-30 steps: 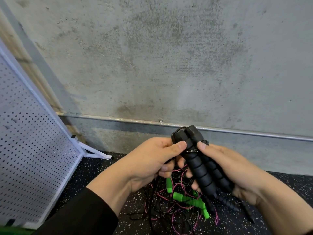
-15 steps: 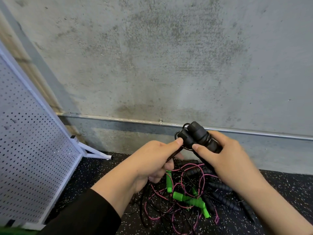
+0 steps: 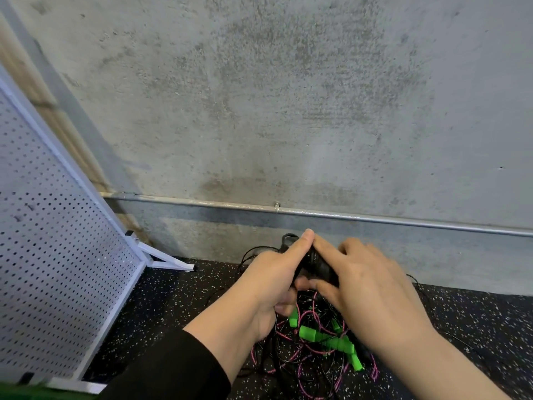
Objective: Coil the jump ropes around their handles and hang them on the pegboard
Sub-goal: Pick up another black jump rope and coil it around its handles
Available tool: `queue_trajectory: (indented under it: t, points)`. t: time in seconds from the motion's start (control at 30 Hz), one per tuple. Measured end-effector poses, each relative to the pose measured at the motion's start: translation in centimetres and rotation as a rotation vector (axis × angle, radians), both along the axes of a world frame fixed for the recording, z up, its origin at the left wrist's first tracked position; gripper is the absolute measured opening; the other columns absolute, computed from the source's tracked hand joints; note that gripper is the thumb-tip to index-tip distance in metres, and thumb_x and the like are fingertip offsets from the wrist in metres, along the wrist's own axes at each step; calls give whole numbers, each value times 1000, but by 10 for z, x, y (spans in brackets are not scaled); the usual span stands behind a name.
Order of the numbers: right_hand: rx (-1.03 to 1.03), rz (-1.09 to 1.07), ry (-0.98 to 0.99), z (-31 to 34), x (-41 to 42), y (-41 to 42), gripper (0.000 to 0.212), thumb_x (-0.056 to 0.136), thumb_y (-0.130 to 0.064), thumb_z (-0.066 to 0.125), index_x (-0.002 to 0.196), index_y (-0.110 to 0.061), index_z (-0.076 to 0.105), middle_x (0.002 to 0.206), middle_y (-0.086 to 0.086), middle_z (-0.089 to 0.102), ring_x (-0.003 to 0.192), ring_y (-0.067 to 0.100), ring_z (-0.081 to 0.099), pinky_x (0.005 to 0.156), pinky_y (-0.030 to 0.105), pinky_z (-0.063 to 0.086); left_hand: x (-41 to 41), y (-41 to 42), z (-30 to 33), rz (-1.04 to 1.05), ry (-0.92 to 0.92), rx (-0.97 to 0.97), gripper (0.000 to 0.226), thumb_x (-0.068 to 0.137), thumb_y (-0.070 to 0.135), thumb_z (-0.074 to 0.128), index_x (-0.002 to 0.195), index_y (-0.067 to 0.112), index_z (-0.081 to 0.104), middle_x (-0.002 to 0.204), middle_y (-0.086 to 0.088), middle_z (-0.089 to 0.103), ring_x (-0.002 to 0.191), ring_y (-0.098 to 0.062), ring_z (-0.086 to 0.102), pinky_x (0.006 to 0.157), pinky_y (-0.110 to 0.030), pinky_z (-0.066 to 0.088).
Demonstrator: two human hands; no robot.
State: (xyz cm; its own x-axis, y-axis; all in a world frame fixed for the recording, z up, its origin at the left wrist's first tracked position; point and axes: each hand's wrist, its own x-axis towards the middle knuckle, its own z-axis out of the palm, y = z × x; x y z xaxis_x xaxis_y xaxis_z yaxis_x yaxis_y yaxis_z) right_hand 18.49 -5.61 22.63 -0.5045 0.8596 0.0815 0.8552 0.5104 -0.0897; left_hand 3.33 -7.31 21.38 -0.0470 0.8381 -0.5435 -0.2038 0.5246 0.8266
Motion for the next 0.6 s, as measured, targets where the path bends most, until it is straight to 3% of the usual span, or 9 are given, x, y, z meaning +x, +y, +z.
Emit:
queue_trajectory:
  t: [0.13, 0.2, 0.27, 0.3, 0.37, 0.4, 0.47, 0.6]
  points:
    - [-163, 58, 163, -1, 2, 4, 76, 89, -69, 50, 151, -57, 9, 105, -11, 38, 105, 11, 47, 90, 29, 46, -5, 4, 0, 56, 2, 70, 45, 90, 60, 64, 83, 16, 57, 58, -1, 46, 39, -8, 24, 42, -19, 16]
    - [-337, 34, 479, 6, 10, 14, 73, 83, -72, 53, 149, -57, 27, 109, -19, 48, 104, -5, 52, 91, 14, 42, -8, 4, 5, 40, -9, 136, 42, 93, 57, 61, 81, 17, 54, 60, -1, 46, 41, -7, 24, 42, -19, 17]
    - [-495, -113, 901, 14, 19, 23, 60, 81, -65, 54, 137, -42, 53, 112, -20, 65, 96, -15, 60, 84, 2, 43, -9, 3, 11, 22, -59, 185, 40, 95, 55, 59, 82, 18, 55, 61, 0, 46, 43, -8, 22, 42, -20, 17]
    - [-667, -214, 1109, 16, 24, 27, 55, 84, -60, 54, 130, -32, 64, 114, -10, 72, 96, -9, 67, 84, 8, 50, -9, 3, 14, 14, -97, 210, 39, 95, 54, 59, 83, 18, 57, 61, 0, 46, 44, -8, 22, 43, -21, 16]
    - [-1144, -313, 1347, 19, 30, 29, 59, 89, -57, 50, 119, -13, 74, 113, 20, 74, 88, 24, 75, 78, 36, 64, -10, 2, 18, -5, -124, 263, 38, 96, 53, 58, 86, 16, 57, 61, 0, 46, 47, -8, 21, 45, -22, 16]
    - [-1350, -291, 1360, 20, 32, 27, 64, 91, -59, 46, 117, -9, 75, 112, 28, 71, 82, 33, 74, 75, 43, 64, -11, 2, 20, -14, -113, 285, 37, 95, 52, 59, 86, 16, 56, 61, 0, 46, 47, -9, 21, 46, -22, 16]
    - [-1644, -157, 1337, 19, 38, 27, 70, 95, -66, 43, 125, -9, 71, 113, 31, 69, 79, 35, 73, 74, 44, 64, -12, 2, 22, -16, -99, 303, 36, 91, 52, 60, 82, 18, 55, 61, 0, 46, 48, -9, 22, 47, -22, 16]
    - [-1830, -37, 1440, 8, 41, 31, 62, 92, -51, 65, 137, -9, 61, 108, 26, 67, 67, 27, 65, 56, 33, 58, -16, 2, 23, -28, -91, 331, 35, 86, 54, 64, 76, 21, 61, 62, 0, 46, 49, -10, 21, 49, -25, 15]
